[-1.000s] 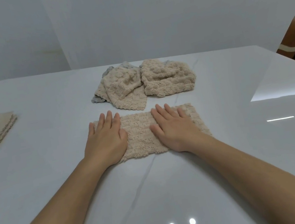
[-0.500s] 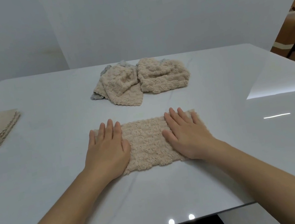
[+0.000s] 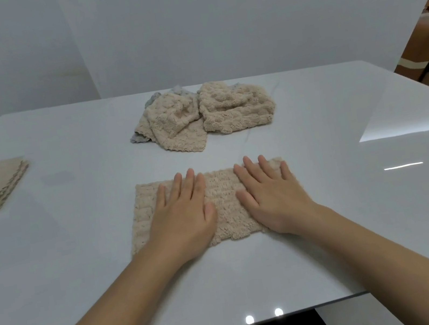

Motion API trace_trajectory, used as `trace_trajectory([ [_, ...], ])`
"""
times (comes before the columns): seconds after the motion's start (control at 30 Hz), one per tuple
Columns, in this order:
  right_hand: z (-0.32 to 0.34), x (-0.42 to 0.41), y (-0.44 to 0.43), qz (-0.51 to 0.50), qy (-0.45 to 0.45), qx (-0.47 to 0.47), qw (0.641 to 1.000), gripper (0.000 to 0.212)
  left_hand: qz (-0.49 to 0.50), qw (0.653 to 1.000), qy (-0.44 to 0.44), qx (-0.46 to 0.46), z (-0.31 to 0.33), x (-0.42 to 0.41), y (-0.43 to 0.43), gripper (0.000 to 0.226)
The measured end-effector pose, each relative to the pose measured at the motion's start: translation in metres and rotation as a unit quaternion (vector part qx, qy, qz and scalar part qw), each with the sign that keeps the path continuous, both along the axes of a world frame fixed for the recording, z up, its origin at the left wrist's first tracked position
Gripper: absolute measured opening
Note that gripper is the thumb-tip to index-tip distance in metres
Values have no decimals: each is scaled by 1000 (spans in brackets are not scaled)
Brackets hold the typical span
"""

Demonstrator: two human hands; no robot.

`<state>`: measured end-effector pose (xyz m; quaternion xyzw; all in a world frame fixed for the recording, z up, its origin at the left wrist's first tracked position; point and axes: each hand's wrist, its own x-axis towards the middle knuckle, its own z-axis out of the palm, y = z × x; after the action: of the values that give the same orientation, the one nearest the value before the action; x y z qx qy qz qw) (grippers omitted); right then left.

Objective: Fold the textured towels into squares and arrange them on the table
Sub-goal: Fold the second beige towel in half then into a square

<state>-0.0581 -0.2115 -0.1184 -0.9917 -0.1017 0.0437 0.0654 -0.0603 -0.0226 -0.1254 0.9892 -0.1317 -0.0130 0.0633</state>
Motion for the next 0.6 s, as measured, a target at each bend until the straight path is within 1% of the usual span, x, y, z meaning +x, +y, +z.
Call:
trace_trajectory([
  [0.13, 0, -2, -11, -23, -2, 5, 1000, 59, 13, 1000, 9, -3, 2, -1, 14, 62],
  [0.23, 1, -1, -14, -25, 14, -9, 1000, 59, 22, 999, 26, -15, 3, 1, 18, 61],
  [0.3, 7, -2, -12, -23, 6, -12, 1000, 58, 62, 998, 1, -29, 9, -2, 25, 63],
  [0.4, 16, -5, -4, -4, -23, 1, 1000, 59, 159, 984, -69, -49, 17, -13, 45, 63],
  [0.47, 17, -7, 10, 23, -30, 12, 999, 59, 198, 972, -69, -104, 21, -21, 53, 63],
  [0.53, 16, -6, 28, 49, -34, 25, 998, 60, 216, 952, -19, -215, 29, -29, 53, 64],
  [0.6, 10, -3, 43, 63, -31, 28, 997, 59, 237, 915, 42, -324, 37, -31, 57, 67],
])
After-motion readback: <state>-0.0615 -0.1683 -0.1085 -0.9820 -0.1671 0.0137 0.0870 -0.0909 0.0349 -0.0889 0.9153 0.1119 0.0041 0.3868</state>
